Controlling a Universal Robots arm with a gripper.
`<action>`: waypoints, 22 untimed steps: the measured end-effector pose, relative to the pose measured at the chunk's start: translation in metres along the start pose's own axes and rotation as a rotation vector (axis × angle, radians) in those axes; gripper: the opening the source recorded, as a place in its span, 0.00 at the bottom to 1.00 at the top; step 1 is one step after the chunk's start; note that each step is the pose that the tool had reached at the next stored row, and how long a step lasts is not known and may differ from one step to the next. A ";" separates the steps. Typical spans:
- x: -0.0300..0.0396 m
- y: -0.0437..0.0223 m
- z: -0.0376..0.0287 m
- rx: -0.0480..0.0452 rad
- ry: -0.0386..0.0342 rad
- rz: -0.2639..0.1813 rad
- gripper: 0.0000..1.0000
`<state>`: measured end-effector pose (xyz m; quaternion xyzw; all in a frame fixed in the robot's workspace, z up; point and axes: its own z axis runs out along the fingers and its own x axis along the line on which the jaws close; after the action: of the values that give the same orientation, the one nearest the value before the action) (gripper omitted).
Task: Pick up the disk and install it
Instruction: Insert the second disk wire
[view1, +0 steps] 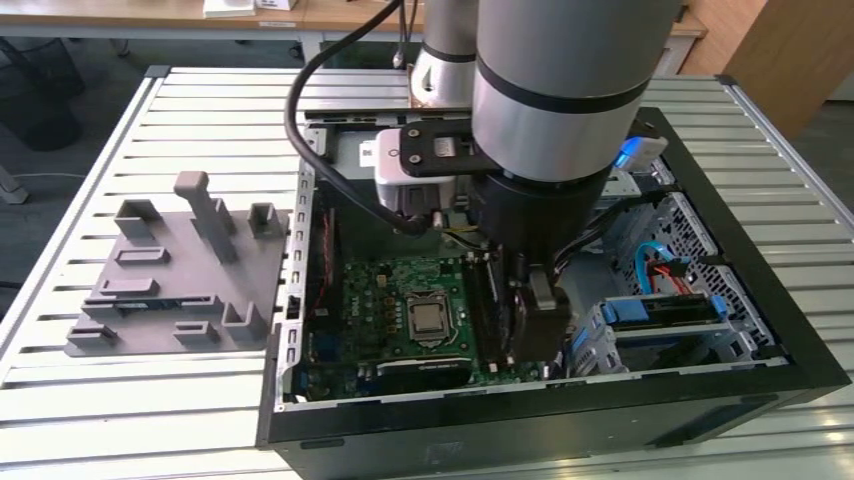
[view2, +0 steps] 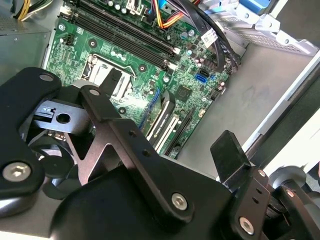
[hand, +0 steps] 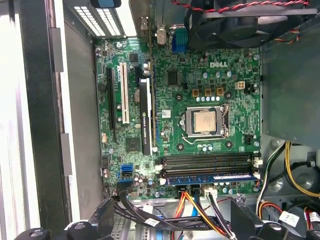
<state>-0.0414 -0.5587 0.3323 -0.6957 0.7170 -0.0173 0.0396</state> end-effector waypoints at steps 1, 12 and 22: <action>0.0000 -0.0003 0.0000 0.0000 0.0001 0.000 0.99; -0.0001 -0.0039 0.0003 0.0000 0.0000 0.000 0.99; -0.0005 -0.0059 -0.0085 0.0000 0.0000 0.000 0.99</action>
<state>-0.0361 -0.5587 0.3412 -0.6957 0.7170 -0.0173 0.0396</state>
